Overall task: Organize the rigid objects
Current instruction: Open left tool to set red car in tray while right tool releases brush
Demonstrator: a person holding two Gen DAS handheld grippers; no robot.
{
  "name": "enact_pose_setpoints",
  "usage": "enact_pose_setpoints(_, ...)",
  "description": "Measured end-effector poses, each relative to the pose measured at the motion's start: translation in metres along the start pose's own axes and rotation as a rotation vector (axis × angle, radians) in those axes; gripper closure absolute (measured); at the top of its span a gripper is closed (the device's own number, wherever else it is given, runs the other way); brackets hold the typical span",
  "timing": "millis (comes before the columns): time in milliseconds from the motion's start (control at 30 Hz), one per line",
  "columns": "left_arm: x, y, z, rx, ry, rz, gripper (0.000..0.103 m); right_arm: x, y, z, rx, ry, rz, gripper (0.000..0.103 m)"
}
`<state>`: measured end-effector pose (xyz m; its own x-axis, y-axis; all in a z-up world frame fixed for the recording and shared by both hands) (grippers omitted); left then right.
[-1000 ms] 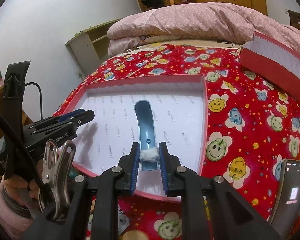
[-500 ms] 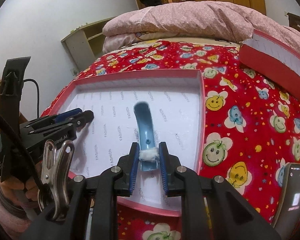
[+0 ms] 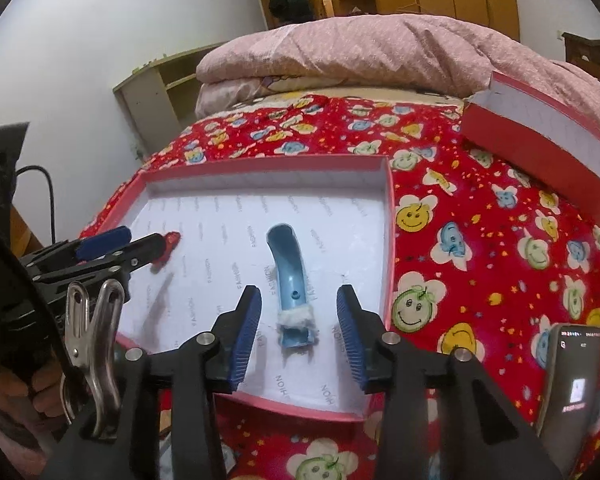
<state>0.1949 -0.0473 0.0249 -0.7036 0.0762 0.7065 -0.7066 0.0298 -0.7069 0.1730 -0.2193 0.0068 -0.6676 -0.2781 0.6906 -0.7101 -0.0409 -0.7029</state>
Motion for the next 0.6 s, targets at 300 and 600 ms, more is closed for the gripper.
enact_pose_setpoints(300, 0.048, 0.012, 0.000, -0.017, 0.002, 0.048, 0.048, 0.034, 0.006, -0.020, 0.026, -0.035, 0.032, 0.060)
enact_pose_setpoints(600, 0.075, 0.042, 0.008, -0.031, -0.016, 0.044, 0.046, 0.054, 0.032, -0.034, 0.050, -0.087, 0.015, 0.058)
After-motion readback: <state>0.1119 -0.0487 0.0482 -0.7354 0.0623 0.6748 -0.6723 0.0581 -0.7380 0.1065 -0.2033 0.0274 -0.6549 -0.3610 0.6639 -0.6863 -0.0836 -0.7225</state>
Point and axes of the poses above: each gripper's, at about its wrist camera, not at the fingertips, and x roughly against the way its jaws point, z to its right, y to its underside, the point moved 6 cm from there along -x, roughly the way its jaws point, and after that the axes turned 3 degrees about x, right-handed, at the moved point
